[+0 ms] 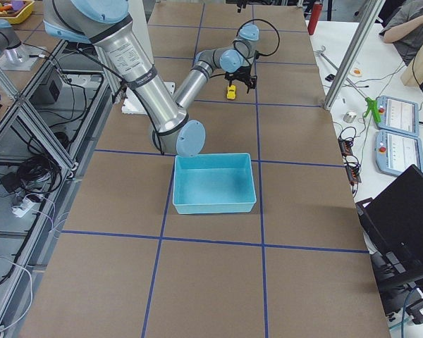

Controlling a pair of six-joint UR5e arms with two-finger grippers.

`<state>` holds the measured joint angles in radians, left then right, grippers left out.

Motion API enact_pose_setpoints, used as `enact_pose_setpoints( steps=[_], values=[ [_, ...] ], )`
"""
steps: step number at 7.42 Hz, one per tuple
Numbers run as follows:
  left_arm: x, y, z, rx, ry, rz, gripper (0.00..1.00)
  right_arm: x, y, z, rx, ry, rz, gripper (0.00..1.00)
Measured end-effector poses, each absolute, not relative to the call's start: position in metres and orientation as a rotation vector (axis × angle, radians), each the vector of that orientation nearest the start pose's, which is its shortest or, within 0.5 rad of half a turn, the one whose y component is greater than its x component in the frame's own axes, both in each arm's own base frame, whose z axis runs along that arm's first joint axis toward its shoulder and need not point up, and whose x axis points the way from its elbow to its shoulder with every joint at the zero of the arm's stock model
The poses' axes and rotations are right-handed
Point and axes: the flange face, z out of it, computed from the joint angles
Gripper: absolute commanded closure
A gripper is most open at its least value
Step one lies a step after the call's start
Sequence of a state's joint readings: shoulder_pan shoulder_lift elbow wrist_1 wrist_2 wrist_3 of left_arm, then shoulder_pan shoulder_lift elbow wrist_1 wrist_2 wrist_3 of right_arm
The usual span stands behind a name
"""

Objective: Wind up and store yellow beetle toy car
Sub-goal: 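Move the right gripper over the yellow car, then lower the right gripper and close it on the car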

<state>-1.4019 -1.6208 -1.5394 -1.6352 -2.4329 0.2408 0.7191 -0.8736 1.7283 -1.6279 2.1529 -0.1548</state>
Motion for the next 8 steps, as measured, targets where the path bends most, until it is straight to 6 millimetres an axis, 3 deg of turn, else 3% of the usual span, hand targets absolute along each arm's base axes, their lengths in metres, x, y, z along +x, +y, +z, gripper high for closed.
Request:
enact_pose_setpoints(
  steps=[4, 6, 8],
  values=[
    [0.03, -0.521, 0.635, 0.112, 0.865, 0.42, 0.0, -0.489, -0.479, 0.177, 0.708, -0.77, -1.287, 0.01],
    [0.03, -0.521, 0.635, 0.112, 0.865, 0.419, 0.0, -0.533, -0.497, 0.152, 0.705, -0.741, -1.332, 0.01],
    [0.03, -0.52, 0.643, 0.098, 0.863, 0.416, 0.0, -0.568, -0.514, 0.14, 0.671, -0.729, -1.351, 0.01]
  ],
)
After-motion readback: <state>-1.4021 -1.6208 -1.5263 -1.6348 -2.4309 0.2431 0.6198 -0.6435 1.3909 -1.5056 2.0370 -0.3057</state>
